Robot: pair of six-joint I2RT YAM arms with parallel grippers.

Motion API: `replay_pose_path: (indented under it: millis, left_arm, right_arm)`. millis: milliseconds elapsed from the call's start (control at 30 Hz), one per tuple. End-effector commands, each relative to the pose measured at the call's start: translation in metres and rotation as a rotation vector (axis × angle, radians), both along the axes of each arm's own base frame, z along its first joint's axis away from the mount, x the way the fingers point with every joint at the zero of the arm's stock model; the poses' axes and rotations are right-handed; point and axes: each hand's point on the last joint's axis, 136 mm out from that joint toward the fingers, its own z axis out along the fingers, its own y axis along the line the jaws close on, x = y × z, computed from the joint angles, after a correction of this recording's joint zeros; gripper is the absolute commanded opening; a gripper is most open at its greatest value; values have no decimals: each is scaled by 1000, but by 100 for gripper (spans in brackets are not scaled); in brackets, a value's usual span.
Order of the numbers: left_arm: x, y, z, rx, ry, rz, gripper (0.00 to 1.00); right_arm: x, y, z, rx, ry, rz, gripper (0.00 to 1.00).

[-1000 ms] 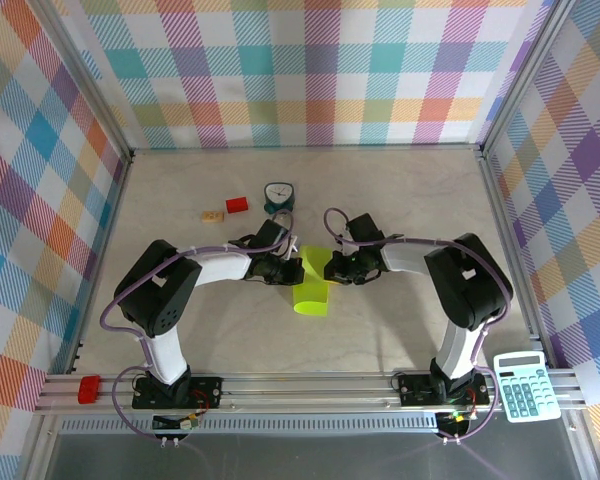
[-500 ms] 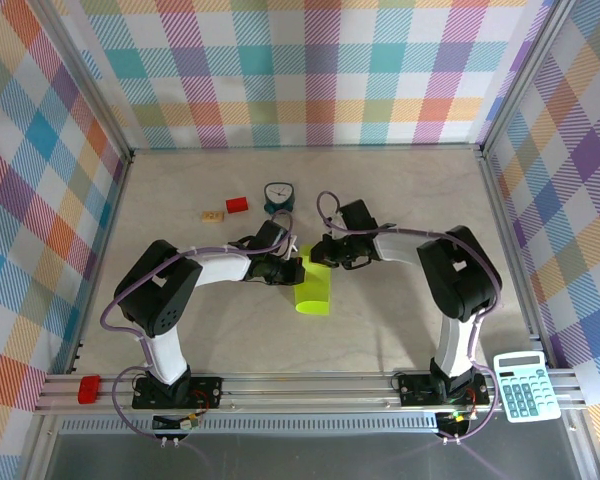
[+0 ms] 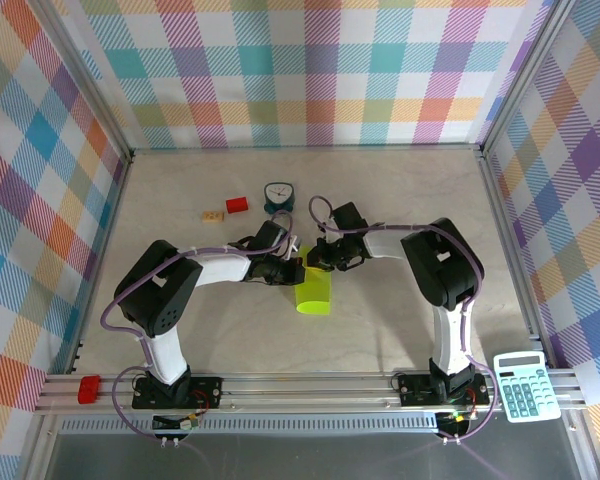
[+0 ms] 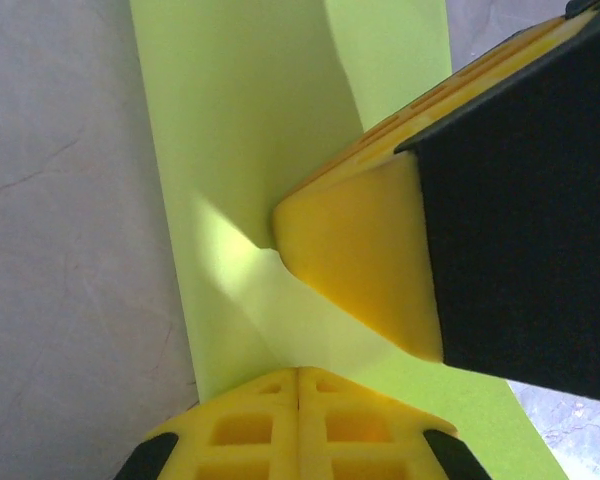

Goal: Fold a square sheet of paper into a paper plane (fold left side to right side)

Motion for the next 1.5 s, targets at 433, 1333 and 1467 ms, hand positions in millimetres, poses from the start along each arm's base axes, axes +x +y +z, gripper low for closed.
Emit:
replay_pose_path:
  millis: [433, 1333, 1467]
  left_arm:
    - [-57, 24, -30, 36, 168, -11, 4]
    - [-115, 35, -9, -60, 205, 21, 4]
    - [-90, 35, 21, -99, 130, 58, 4]
  right_arm:
    - [-15, -44, -54, -287, 101, -49, 0]
    - [-12, -36, -53, -241, 76, 10, 0]
    - [-13, -36, -51, -235, 68, 18, 0]
